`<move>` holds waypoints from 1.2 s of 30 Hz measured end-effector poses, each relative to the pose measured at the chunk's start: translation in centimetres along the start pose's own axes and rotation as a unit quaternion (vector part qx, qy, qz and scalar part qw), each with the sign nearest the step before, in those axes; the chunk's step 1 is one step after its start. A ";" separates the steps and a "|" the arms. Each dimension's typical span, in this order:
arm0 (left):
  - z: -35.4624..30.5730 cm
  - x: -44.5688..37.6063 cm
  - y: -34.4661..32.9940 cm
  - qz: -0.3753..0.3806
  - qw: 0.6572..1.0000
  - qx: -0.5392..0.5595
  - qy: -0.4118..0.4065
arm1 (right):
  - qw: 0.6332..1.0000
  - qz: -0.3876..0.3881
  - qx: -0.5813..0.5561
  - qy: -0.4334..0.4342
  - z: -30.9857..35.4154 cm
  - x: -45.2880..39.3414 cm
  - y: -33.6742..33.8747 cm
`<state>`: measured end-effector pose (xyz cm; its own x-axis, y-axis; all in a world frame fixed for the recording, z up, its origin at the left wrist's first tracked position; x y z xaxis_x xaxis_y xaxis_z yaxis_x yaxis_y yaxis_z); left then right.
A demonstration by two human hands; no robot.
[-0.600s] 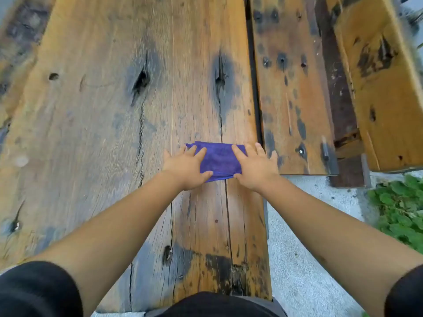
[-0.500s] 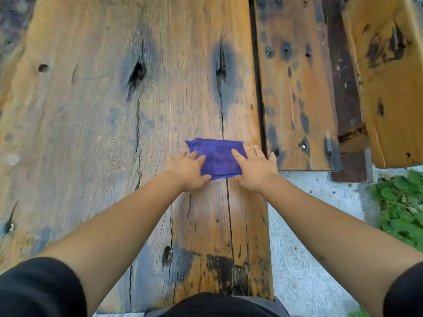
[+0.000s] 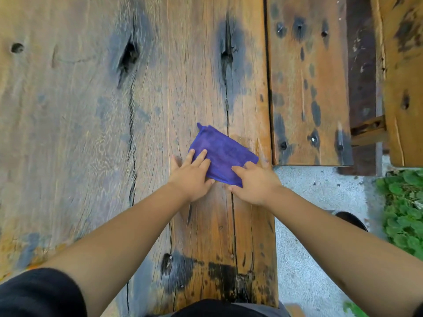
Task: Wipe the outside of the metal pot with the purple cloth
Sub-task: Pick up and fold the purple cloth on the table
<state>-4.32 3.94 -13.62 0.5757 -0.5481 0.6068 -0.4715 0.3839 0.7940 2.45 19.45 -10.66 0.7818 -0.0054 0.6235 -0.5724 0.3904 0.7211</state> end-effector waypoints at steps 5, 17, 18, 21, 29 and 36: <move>0.4 -2.5 1.7 -0.030 0.999 0.042 -0.002 | 0.980 0.169 -0.080 0.071 3.2 -1.0 -0.2; 3.8 -5.8 4.7 -0.146 0.979 0.129 0.060 | 0.994 -0.001 -0.004 0.107 0.7 -12.9 7.9; 3.9 -6.1 4.7 -0.143 0.979 0.132 0.065 | 0.994 0.002 -0.001 0.112 0.8 -13.2 7.7; 3.9 -7.1 4.9 -0.134 0.975 0.168 0.051 | 0.993 0.010 -0.051 0.110 1.1 -13.7 7.3; 3.7 -6.3 6.4 -0.139 0.955 0.261 0.030 | 0.985 -0.011 -0.093 0.144 1.3 -12.3 8.3; 1.6 -0.6 6.8 -0.207 0.953 0.214 -0.050 | 0.971 -0.041 -0.099 0.213 1.5 -6.0 7.9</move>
<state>-8.99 5.69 -8.65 0.7151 -0.6632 0.2206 -0.4596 -0.2084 0.8633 -7.19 21.23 -8.26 0.8784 0.3204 0.3545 -0.4778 0.5746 0.6645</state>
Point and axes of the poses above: each hand's wrist, its own x-axis away from the middle knuckle, its own y-axis out of the back of the hand, z = x × y, the point moved 7 cm from there along -x, towards the middle knuckle, and after that the axes turned 13 degrees about -x, right-handed, at the moved point
